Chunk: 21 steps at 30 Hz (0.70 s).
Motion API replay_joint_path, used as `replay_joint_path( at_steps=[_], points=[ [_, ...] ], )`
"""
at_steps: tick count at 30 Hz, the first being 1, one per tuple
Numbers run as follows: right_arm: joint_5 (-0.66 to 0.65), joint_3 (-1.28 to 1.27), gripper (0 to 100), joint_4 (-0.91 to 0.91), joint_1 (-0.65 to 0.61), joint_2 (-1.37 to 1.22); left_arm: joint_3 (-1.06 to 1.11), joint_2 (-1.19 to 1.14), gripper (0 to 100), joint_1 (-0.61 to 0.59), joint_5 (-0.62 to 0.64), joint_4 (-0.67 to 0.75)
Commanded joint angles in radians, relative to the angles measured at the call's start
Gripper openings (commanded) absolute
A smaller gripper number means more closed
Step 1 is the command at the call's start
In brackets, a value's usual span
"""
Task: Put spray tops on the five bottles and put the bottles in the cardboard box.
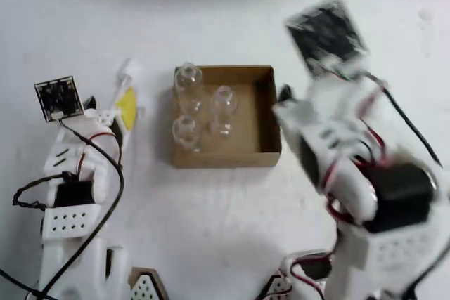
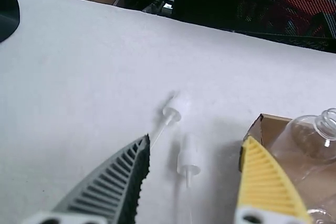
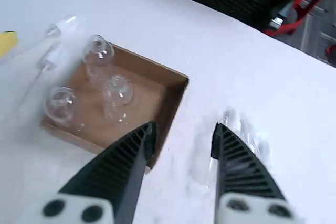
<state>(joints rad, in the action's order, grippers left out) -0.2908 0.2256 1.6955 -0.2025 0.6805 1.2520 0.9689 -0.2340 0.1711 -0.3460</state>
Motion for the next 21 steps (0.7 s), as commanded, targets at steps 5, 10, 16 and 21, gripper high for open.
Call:
replay_joint_path(
  at_steps=[5, 10, 16, 21],
  points=[
    [0.003, -0.477, 15.4, -0.257, 0.240, 0.217, -0.003, 0.025, 27, -0.008, -0.009, 0.035],
    [0.011, -0.881, 15.2, -0.515, 0.325, 0.291, -0.005, 0.025, 27, -0.008, -0.009, 0.035],
    [0.207, -1.249, 15.5, -0.917, 0.286, 0.305, -0.008, 0.025, 27, -0.008, -0.009, 0.035],
    [0.213, -1.412, 15.5, -1.079, 0.283, 0.306, -0.011, 0.025, 27, -0.008, -0.009, 0.037]
  ],
)
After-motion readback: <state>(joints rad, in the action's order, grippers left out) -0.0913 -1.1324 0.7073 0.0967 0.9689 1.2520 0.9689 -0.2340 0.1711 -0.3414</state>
